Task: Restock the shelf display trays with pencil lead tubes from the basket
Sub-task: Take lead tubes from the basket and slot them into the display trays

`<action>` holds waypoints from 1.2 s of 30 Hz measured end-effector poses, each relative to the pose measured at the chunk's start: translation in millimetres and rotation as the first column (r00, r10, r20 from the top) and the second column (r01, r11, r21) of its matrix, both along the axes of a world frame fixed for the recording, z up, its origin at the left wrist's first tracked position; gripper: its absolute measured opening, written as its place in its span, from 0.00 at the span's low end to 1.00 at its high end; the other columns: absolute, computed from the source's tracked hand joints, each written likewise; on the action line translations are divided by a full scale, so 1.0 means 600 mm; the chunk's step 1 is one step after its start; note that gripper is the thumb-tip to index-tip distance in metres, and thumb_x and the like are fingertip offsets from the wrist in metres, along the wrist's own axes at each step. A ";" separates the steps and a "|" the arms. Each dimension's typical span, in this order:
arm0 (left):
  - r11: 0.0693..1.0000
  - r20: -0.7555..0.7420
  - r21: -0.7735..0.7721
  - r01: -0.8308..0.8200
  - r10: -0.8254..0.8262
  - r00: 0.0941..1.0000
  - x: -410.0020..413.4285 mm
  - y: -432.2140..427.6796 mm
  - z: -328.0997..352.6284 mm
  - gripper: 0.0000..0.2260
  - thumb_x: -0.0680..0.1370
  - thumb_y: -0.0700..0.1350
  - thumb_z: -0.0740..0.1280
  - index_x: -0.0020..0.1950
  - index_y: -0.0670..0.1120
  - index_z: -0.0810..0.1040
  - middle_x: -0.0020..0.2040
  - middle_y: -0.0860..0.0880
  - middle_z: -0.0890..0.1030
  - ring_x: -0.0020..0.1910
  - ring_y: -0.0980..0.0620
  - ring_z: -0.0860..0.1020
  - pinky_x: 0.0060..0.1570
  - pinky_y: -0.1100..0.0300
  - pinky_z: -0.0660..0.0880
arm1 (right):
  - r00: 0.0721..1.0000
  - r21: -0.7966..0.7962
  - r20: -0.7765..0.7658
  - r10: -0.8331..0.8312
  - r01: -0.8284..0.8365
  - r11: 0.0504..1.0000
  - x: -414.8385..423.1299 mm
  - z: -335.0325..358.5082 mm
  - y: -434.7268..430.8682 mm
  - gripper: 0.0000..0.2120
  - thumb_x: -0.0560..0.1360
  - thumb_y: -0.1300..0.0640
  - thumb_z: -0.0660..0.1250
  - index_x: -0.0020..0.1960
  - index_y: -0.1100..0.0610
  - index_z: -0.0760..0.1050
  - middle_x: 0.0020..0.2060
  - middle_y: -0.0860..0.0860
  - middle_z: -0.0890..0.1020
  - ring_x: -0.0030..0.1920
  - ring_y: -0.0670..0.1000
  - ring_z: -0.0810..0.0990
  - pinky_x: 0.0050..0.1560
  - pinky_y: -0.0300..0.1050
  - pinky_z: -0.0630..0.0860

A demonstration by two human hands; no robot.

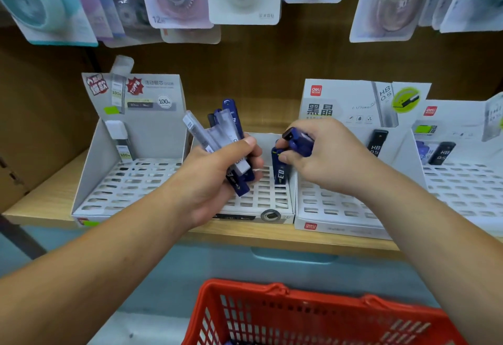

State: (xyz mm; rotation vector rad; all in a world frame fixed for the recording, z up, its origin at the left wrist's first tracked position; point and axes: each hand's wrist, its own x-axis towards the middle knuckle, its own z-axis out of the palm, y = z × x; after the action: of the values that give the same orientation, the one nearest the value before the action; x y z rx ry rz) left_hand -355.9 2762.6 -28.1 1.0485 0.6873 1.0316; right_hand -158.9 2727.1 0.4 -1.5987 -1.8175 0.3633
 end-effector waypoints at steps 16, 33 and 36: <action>0.985 0.074 -0.099 -0.139 0.147 0.986 0.018 0.007 0.006 0.06 0.81 0.42 0.72 0.55 0.44 0.78 0.43 0.45 0.83 0.44 0.48 0.85 0.55 0.39 0.82 | 0.988 0.058 -0.152 -0.020 0.029 0.998 -0.010 0.016 -0.025 0.07 0.72 0.51 0.79 0.43 0.50 0.83 0.37 0.45 0.84 0.39 0.41 0.82 0.40 0.39 0.80; 0.968 0.037 -0.139 -0.210 0.217 0.975 0.011 0.000 0.034 0.08 0.82 0.46 0.71 0.49 0.43 0.76 0.43 0.43 0.80 0.41 0.48 0.82 0.57 0.40 0.81 | 0.938 -0.228 -0.342 -0.055 -0.026 0.973 -0.029 0.013 -0.040 0.05 0.73 0.59 0.78 0.45 0.55 0.83 0.29 0.52 0.80 0.24 0.46 0.72 0.25 0.40 0.69; 0.969 -0.007 -0.126 -0.214 0.215 0.977 0.011 -0.004 0.032 0.06 0.81 0.45 0.71 0.48 0.45 0.76 0.37 0.46 0.82 0.39 0.49 0.83 0.57 0.40 0.79 | 0.934 -0.233 -0.350 -0.076 -0.008 0.972 -0.023 0.007 -0.041 0.03 0.75 0.57 0.77 0.46 0.54 0.83 0.29 0.49 0.78 0.24 0.45 0.72 0.24 0.38 0.68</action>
State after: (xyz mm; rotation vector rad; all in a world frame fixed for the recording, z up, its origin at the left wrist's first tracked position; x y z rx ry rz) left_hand -349.4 2760.1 -8.9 0.8733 0.8634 1.1609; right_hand -172.6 2702.7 4.5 -1.5911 -1.5083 0.8204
